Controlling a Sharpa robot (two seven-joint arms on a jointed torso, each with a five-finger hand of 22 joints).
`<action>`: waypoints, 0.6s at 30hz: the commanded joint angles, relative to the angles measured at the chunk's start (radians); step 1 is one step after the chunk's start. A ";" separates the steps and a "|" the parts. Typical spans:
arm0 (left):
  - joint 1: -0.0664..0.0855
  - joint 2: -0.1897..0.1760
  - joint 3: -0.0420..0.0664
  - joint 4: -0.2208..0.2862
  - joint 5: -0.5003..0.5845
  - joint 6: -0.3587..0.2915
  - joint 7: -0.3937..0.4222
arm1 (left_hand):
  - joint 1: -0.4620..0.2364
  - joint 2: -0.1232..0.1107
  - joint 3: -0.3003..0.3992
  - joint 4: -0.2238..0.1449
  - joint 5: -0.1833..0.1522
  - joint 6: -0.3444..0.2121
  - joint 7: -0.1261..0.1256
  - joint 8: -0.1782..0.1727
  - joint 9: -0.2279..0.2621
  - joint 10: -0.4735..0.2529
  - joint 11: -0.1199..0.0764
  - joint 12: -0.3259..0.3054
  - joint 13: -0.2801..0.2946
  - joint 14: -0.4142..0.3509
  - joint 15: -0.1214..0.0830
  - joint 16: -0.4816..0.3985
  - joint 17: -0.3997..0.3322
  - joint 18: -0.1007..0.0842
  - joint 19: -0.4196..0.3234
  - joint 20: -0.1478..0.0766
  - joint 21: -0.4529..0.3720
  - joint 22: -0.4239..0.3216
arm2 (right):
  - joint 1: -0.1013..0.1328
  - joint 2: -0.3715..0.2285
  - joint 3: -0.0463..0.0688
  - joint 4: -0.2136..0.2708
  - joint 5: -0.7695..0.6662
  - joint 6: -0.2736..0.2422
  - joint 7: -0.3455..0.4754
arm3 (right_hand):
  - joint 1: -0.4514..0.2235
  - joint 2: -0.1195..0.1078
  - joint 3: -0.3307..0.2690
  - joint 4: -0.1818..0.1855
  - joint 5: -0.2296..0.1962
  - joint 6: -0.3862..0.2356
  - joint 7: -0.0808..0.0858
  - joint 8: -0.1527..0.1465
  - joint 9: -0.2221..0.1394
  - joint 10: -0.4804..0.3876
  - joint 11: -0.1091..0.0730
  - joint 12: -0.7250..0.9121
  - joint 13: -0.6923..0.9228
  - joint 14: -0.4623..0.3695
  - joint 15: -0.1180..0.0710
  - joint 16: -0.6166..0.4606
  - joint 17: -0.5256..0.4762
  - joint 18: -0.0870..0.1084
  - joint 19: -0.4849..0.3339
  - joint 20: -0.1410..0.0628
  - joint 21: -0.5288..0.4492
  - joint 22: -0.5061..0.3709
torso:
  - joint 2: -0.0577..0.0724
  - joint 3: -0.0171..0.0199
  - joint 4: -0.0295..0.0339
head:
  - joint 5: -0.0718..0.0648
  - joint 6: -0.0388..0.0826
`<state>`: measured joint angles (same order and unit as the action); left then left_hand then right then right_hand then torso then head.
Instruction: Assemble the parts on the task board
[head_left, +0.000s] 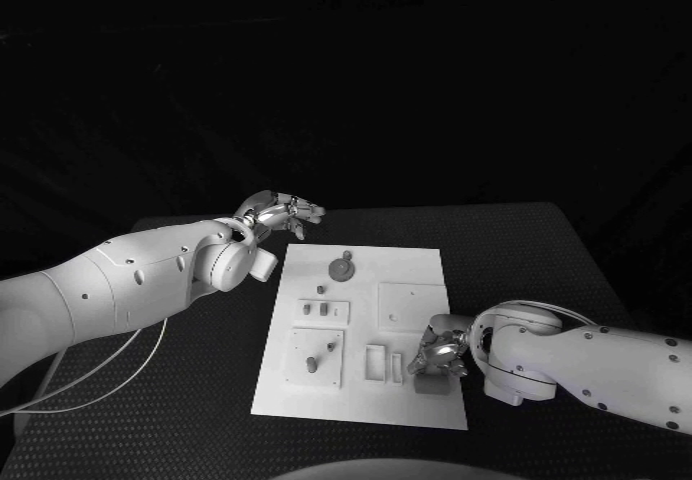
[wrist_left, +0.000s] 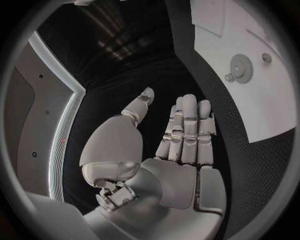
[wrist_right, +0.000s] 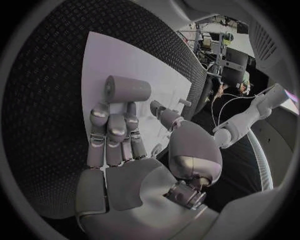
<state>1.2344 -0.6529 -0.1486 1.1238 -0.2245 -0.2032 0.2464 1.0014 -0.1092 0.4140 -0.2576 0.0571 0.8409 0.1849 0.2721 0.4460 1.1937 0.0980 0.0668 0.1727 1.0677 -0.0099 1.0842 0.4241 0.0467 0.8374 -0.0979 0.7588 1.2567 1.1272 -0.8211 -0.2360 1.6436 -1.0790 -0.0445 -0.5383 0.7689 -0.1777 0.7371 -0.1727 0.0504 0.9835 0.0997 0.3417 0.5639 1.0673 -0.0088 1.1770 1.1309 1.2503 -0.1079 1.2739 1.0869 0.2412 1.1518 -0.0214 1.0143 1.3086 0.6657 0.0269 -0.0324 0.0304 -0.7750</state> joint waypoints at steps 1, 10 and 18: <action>0.001 0.000 0.001 0.001 0.006 0.012 0.006 | -0.009 0.001 -0.001 0.007 -0.004 -0.006 -0.001 0.001 -0.001 -0.003 0.005 0.003 -0.001 0.000 0.001 -0.002 0.001 0.014 0.000 -0.009 -0.007 0.001 | 0.000 -0.003 0.000 0.003 -0.038 -0.002 0.039 | -0.003 -0.043 0.001 0.018 -0.001 -0.007 0.005 -0.011 -0.003 0.006 0.003 -0.005 0.002 0.001 -0.002 0.000 -0.001 0.021 0.003 0.005 0.000 -0.002 | 0.000 0.0001 0.0001 | 0.000 0.001; 0.001 0.000 0.001 0.001 0.006 0.013 0.006 | -0.010 0.001 -0.001 0.008 -0.004 -0.008 0.000 0.001 -0.001 -0.004 0.005 0.003 -0.001 0.000 0.001 -0.002 0.002 0.014 0.000 -0.009 -0.007 0.001 | 0.009 -0.019 0.000 0.018 -0.062 0.024 0.104 | -0.028 -0.109 -0.047 0.045 -0.002 -0.042 0.017 -0.033 -0.011 -0.003 0.014 -0.005 0.008 -0.006 0.007 0.001 0.002 0.021 0.001 0.001 -0.002 -0.005 | 0.001 0.0003 0.0000 | 0.000 0.003; 0.001 -0.002 0.001 0.001 0.006 0.014 0.005 | -0.010 0.001 -0.001 0.008 -0.004 -0.008 0.000 0.001 -0.002 -0.004 0.005 0.003 -0.002 0.000 0.001 -0.002 0.002 0.014 0.000 -0.009 -0.007 0.002 | 0.038 -0.054 0.000 0.061 -0.241 0.130 0.186 | 0.022 -0.094 -0.182 -0.050 0.005 -0.073 0.028 -0.050 -0.016 -0.028 0.025 -0.001 0.020 -0.029 0.017 0.004 0.011 0.021 -0.026 -0.006 -0.007 -0.004 | 0.001 0.0003 -0.0002 | 0.000 0.002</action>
<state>1.2344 -0.6551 -0.1486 1.1234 -0.2245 -0.2026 0.2459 1.0014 -0.1093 0.4117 -0.2554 0.0571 0.8397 0.1837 0.2721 0.4451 1.1935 0.0977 0.0668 0.1729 1.0664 -0.0086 1.0842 0.4243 0.0468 0.8360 -0.0962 0.7549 1.2571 1.1629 -0.8715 -0.2356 1.6950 -1.1971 0.0085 -0.4238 0.7815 -0.2692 0.5665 -0.2185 0.0516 0.9270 0.1166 0.2982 0.5486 1.0461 0.0178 1.1770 1.1497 1.2274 -0.0904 1.2740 1.0973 0.2411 1.1314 -0.0270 1.0131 1.3044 0.6664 0.0272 -0.0323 0.0297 -0.7721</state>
